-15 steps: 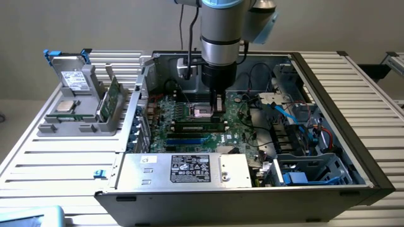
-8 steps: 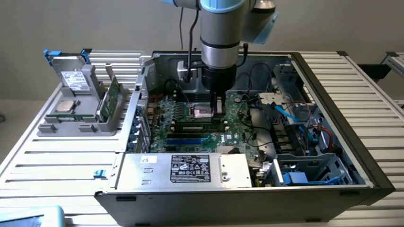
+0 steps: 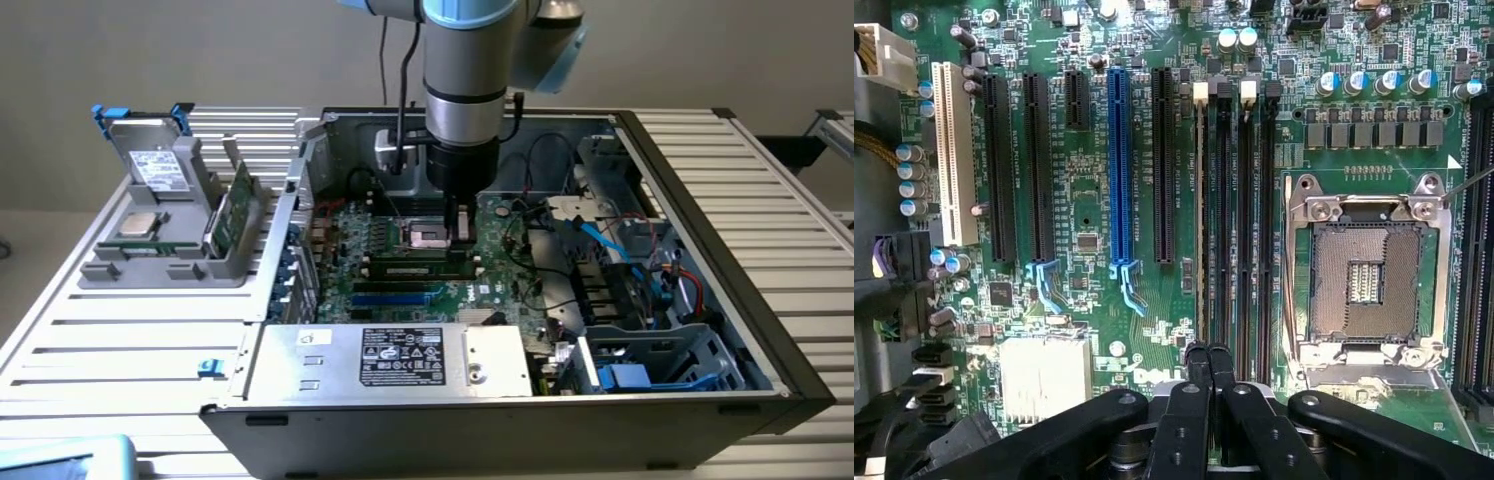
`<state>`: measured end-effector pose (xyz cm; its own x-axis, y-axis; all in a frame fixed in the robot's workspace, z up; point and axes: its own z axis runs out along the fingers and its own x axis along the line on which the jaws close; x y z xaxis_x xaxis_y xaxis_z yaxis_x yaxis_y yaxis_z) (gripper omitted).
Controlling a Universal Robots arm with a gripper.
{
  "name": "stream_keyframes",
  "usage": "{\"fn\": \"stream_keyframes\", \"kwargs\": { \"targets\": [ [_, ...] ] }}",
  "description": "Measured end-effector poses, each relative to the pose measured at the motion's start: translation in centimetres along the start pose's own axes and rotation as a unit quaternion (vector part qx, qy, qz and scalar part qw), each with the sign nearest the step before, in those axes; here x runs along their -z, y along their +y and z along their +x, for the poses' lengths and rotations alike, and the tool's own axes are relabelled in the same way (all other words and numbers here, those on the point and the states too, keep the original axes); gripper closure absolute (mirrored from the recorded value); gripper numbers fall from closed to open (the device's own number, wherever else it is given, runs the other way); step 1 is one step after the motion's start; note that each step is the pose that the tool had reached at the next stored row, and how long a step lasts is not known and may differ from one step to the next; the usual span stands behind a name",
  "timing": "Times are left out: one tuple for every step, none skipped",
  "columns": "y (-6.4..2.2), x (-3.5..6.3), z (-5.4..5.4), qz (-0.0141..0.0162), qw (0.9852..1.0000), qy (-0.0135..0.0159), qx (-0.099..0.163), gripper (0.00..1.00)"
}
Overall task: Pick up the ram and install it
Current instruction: 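Press down the ram until it locks into place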
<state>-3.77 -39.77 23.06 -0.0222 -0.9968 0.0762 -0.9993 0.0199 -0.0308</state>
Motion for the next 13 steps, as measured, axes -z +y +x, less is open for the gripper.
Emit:
{"fn": "stream_keyframes", "kwargs": {
  "targets": [
    [0.00,-0.01,0.00,-0.0001,1.0000,0.0001,0.000,0.89],
    [0.00,-0.04,-0.01,0.0000,1.0000,0.0001,0.000,0.89],
    [0.00,-0.07,-0.01,0.0000,1.0000,0.0003,0.000,0.89],
    [0.00,-0.10,-0.02,0.0000,1.0000,0.0005,0.000,0.89],
    [0.00,-0.12,-0.02,0.0000,1.0000,0.0008,0.000,0.89],
    [0.00,-0.16,-0.02,0.0000,1.0000,0.0011,0.000,0.89],
    [0.01,-0.19,-0.02,0.0000,1.0000,0.0014,0.000,0.89],
    [0.01,-0.24,-0.02,0.0000,1.0000,0.0017,0.000,0.89],
    [0.01,-0.30,-0.02,-0.0001,1.0000,0.0021,0.000,0.89],
    [0.01,-0.36,-0.03,0.0000,1.0000,0.0023,0.000,0.89],
    [0.01,-0.43,-0.04,0.0001,1.0000,0.0021,0.000,0.89],
    [0.02,-0.47,-0.04,-0.0001,1.0000,0.0025,0.000,0.89],
    [0.02,-0.48,-0.03,-0.0001,1.0000,0.0028,0.000,0.89]
  ]
}}
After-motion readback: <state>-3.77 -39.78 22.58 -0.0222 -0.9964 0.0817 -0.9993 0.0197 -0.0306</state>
